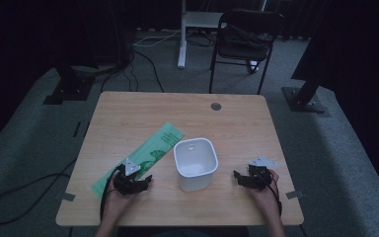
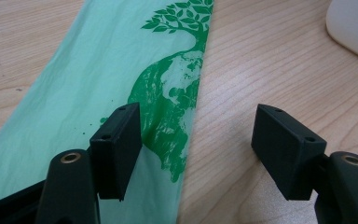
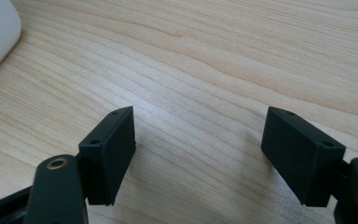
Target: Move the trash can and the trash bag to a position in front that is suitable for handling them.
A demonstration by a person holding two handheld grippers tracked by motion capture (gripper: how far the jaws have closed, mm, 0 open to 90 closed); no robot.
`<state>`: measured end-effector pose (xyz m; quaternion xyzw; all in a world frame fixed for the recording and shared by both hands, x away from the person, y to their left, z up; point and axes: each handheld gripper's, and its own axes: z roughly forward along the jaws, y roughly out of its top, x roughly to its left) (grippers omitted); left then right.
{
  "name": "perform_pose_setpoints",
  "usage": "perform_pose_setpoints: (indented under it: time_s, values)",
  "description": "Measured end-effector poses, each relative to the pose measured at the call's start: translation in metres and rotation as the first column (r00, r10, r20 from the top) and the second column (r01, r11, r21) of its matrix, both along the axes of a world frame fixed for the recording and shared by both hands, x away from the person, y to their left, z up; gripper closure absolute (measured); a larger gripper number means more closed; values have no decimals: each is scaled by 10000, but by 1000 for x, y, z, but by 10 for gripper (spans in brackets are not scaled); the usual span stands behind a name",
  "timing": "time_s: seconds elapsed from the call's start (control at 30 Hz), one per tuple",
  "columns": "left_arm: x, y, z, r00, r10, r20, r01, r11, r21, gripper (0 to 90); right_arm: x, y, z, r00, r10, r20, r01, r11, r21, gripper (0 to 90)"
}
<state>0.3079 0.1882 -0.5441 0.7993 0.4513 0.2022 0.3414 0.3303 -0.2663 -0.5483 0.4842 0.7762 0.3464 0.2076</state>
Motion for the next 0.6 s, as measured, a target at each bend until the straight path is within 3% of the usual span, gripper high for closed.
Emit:
perform_pose_setpoints:
  time_s: [0.43,0.53,0.6]
  values:
    - [-2,0,0,10000,84,16,-84,10000,-18,355,0,0,0,10000,-19,15,19,10000,-4,264]
    - [-2,-2,2,10000,-40,-27,40,9999,-161,378,0,-1,0,10000,-14,14,13,9998,208,286]
    - [-4,-6,7,9999,-152,50,154,9993,-327,378,-2,-2,1,9999,17,-110,-11,9982,597,334]
